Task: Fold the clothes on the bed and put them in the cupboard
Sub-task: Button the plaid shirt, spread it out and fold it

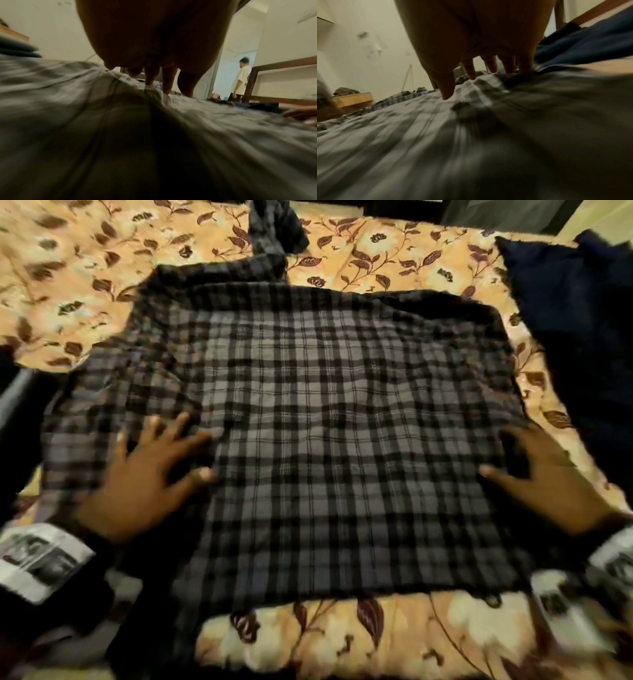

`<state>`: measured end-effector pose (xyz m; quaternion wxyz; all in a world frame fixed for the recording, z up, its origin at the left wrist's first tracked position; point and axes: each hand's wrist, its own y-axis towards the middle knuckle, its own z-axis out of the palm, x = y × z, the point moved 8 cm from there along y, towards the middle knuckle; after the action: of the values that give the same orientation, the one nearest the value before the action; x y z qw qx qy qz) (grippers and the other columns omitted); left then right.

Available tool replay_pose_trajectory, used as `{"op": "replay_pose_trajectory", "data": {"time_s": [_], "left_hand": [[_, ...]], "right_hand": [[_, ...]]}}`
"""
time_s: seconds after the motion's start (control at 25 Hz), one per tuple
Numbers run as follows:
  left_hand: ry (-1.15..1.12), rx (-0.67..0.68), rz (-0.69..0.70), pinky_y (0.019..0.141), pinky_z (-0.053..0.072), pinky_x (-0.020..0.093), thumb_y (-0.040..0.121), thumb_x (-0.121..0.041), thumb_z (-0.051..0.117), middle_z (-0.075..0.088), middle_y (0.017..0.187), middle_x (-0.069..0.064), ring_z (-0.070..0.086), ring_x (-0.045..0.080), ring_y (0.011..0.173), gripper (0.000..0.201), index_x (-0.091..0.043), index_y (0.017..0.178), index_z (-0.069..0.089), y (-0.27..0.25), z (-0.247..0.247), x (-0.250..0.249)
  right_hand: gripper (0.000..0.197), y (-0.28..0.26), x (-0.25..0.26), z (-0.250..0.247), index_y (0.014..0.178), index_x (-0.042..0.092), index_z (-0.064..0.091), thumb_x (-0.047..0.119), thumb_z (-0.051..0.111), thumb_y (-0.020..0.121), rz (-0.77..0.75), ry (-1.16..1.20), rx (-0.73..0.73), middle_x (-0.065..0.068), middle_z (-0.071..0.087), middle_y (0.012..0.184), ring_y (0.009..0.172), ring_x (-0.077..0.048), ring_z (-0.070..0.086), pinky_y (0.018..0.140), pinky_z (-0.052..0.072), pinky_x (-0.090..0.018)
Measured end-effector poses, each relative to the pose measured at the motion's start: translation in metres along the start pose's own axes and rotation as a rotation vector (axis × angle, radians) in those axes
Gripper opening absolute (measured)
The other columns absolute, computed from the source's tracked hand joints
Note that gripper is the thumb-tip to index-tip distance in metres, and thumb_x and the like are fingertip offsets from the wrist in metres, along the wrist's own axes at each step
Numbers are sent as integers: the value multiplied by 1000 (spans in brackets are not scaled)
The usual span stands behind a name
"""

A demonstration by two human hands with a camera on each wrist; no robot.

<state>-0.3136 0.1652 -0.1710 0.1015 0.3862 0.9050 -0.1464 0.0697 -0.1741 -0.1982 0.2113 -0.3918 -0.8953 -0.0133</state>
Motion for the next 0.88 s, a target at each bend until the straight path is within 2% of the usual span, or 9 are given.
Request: {"op": "replay_pose_trajectory", "data": {"time_s": [0.08,0.12,0.24,0.36,0.44,0.6,0.68,0.76,0.88], "left_hand": [[136,151,-124,115,-1,59,68,-80,16,-1,162,-3,-1,27,150,94,-38,152,18,-68,53,20],[147,126,-160,115,-1,60,68,-81,12,-9,161,-2,-4,28,150,95,-38,153,11,-84,59,26],[56,12,-194,114,-1,61,74,-80,9,-17,159,-7,-6,27,150,86,-44,152,5,-104,45,26],[21,-22,-234,116,1,59,74,-80,7,-7,163,-4,1,27,150,86,-43,152,4,-123,46,34],[63,34,-272,117,0,59,74,-84,8,-3,164,-4,-1,25,150,86,-46,152,3,-124,43,37],[74,289,-317,116,12,62,80,-79,42,-2,164,0,4,32,150,85,-48,151,5,-104,19,39],[-88,87,-250,111,31,56,86,-63,56,18,162,5,28,35,143,78,-40,152,21,-93,-34,6],[-205,-156,-137,98,47,43,94,-40,58,49,145,8,54,31,123,55,-27,146,42,-98,-70,-44],[-327,-68,-23,97,48,34,93,-33,61,62,132,6,61,22,115,44,-22,135,56,-87,-51,-97]], "right_hand": [[92,-79,-32,7,137,23,42,82,48,67,182,-23,-17,-16,51,134,120,-38,50,99,43,-53],[92,-99,-47,7,136,20,43,78,55,67,250,-38,-54,-19,53,130,115,-40,53,96,45,-53],[77,-125,-42,-10,136,8,41,31,80,74,400,287,-141,-25,53,130,112,-42,54,94,46,-52],[51,-135,-41,-18,126,2,51,6,73,81,505,377,-94,-26,59,121,94,-34,56,84,46,-40],[54,-143,-46,-28,128,6,49,9,74,80,514,244,-81,-26,60,120,91,-34,55,81,45,-40],[80,-147,-41,-41,140,13,32,27,78,76,533,-43,111,-26,47,134,113,-46,51,89,47,-49],[71,-127,-7,-54,137,14,39,40,72,79,442,-248,136,-25,44,133,116,-46,48,94,45,-51],[61,-109,62,-48,130,12,51,47,67,82,202,-201,130,-20,51,130,115,-39,51,96,45,-44],[52,-112,166,4,128,17,56,47,63,85,3,-48,239,-7,51,132,120,-28,50,102,43,-38]]}}
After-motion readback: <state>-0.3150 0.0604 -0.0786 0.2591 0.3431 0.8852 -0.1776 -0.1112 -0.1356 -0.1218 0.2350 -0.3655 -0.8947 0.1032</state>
